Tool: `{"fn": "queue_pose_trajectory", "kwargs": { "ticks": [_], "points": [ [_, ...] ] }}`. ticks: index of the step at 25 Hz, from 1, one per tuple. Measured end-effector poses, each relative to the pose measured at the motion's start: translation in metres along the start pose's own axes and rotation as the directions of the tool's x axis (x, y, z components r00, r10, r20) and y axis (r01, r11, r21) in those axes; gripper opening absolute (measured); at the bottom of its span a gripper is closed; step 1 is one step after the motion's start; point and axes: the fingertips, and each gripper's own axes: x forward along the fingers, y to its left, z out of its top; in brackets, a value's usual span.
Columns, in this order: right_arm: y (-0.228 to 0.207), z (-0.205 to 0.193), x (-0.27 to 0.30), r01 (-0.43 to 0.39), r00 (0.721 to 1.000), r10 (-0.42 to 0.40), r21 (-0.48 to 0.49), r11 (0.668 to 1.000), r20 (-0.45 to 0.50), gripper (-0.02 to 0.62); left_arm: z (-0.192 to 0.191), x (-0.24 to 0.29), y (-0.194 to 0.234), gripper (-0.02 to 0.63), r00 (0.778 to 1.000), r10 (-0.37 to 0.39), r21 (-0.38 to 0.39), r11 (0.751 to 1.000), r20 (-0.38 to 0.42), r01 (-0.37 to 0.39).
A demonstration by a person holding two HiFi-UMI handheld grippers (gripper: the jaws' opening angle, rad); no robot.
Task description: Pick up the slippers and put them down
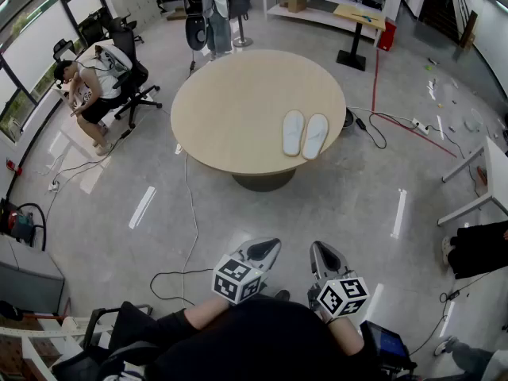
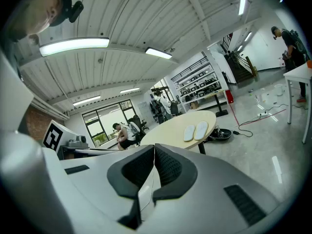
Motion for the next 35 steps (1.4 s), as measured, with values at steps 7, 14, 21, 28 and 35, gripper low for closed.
{"fn": "queue_pose_trajectory", "kwargs": {
  "ticks": [7,14,21,28,35],
  "points": [
    [0.005,-0.005,-0.021,0.007,1.0,-0.007,0.009,1.0,-0.004,0.017,-0.009,-0.009,-0.018,0.025,1.0,-0.014,-0.012,1.0,-0.01,0.014],
    [0.01,-0.007,-0.014,0.015,1.0,-0.015,0.031,0.999,0.002,0.017,-0.008,-0.011,-0.009,0.023,0.999,-0.024,-0.016,1.0,-0.036,0.023],
    [0.0,0.007,0.005,0.081,0.996,-0.083,0.055,0.995,0.039,0.017,0.009,0.005,0.008,0.024,0.995,-0.075,0.019,0.997,-0.066,0.076],
    [-0.001,0.009,0.06,0.124,0.992,-0.126,0.082,0.989,0.029,0.017,0.026,0.017,0.061,0.025,0.991,-0.111,0.014,0.994,-0.079,0.112],
    [-0.004,0.023,0.119,0.159,0.987,-0.16,0.067,0.985,0.011,0.017,0.062,0.029,0.092,0.023,0.969,-0.245,0.103,0.964,-0.029,0.247]
  ]
}}
